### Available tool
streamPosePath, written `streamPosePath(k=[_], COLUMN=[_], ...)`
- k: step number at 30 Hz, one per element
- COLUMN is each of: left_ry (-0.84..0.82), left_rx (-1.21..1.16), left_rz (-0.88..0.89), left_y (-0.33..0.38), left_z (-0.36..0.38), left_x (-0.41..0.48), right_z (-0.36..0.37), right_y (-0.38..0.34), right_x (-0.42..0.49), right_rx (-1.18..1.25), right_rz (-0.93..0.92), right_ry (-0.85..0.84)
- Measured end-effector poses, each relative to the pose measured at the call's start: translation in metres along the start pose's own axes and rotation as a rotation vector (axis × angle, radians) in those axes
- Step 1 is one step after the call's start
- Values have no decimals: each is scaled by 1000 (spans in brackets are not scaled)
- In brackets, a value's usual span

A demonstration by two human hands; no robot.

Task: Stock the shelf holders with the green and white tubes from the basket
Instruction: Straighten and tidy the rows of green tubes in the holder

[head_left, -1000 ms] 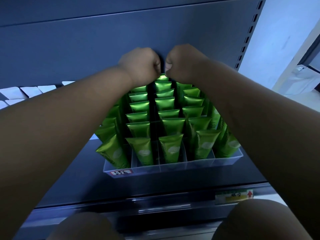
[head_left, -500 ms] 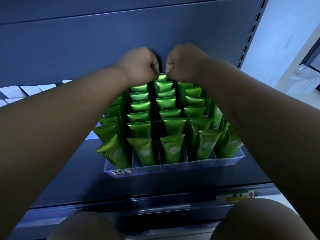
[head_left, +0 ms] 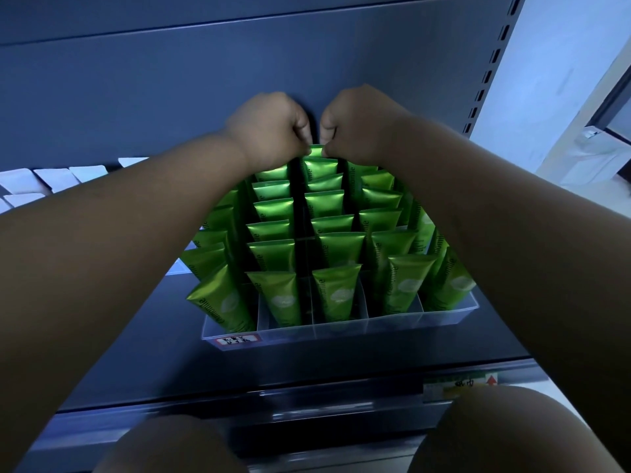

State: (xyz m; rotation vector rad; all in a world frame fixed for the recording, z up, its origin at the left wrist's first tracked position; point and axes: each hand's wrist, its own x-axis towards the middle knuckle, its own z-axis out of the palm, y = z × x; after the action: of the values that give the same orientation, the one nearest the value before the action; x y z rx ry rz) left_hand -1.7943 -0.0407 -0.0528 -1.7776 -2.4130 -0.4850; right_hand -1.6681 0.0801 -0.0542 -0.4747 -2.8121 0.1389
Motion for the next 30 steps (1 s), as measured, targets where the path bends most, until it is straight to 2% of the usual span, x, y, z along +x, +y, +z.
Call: streamPosePath(k=[21, 30], left_ry=[-6, 3], left_rx=[-76, -102], left_rz=[-29, 16], left_y=[-1, 1], left_z=[5, 7], left_x=[2, 5], right_z=[2, -1], right_y=[4, 7], right_x=[-2, -4], right_rx=[45, 7], right_rz=[41, 35], right_ry=[-17, 6])
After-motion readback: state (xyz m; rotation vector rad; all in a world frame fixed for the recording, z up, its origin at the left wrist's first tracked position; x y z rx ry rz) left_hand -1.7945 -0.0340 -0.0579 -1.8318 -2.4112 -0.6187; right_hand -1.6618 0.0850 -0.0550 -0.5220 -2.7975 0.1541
